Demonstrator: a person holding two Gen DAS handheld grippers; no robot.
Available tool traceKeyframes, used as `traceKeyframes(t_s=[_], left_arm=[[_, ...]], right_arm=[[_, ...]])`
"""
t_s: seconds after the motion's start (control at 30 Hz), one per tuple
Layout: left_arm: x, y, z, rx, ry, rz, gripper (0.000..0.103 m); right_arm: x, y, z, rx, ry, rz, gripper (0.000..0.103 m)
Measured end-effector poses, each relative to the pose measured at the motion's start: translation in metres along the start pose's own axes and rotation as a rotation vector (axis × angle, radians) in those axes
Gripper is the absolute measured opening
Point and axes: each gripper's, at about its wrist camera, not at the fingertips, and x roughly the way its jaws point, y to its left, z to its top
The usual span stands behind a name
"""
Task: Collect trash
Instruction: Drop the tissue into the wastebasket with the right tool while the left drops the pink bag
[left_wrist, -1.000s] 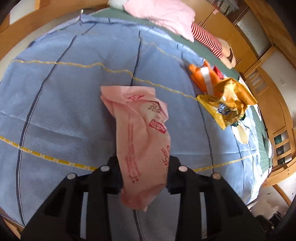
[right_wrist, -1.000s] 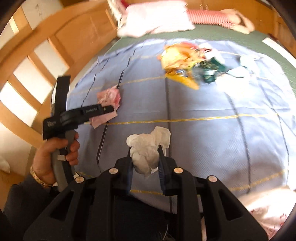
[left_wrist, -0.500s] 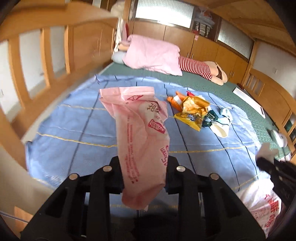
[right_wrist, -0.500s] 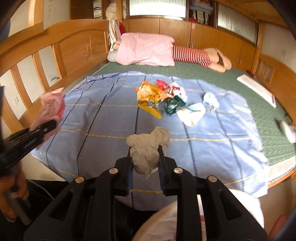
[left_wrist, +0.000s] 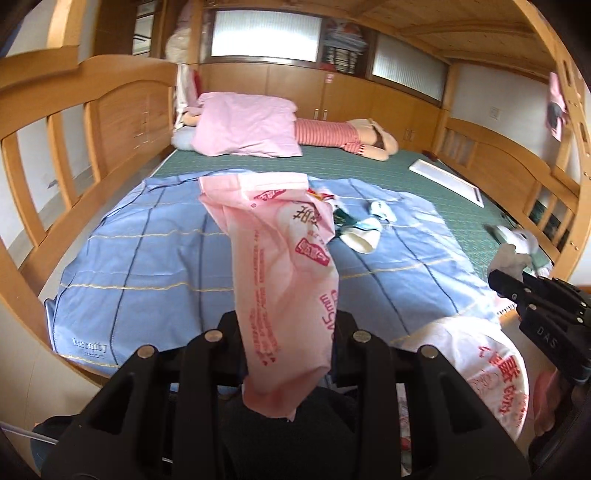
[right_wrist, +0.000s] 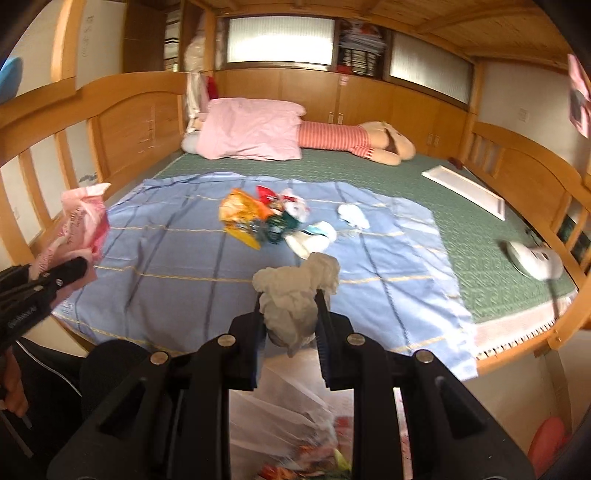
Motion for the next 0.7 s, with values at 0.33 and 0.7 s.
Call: traceKeyframes(t_s=[0.33, 0.7], left_arm=[[0.005, -0.037, -0.01, 0.075, 0.05, -0.117, 0.032], [0.017, -0.086, -0.033, 0.201, 0.14, -0.321, 0.032]], right_arm=[[0.033, -0.048, -0.076, 0.108, 0.287, 0.068, 0.033], [0.0, -0.126, -0.074, 0.465, 0.137, 0.09, 0.068]])
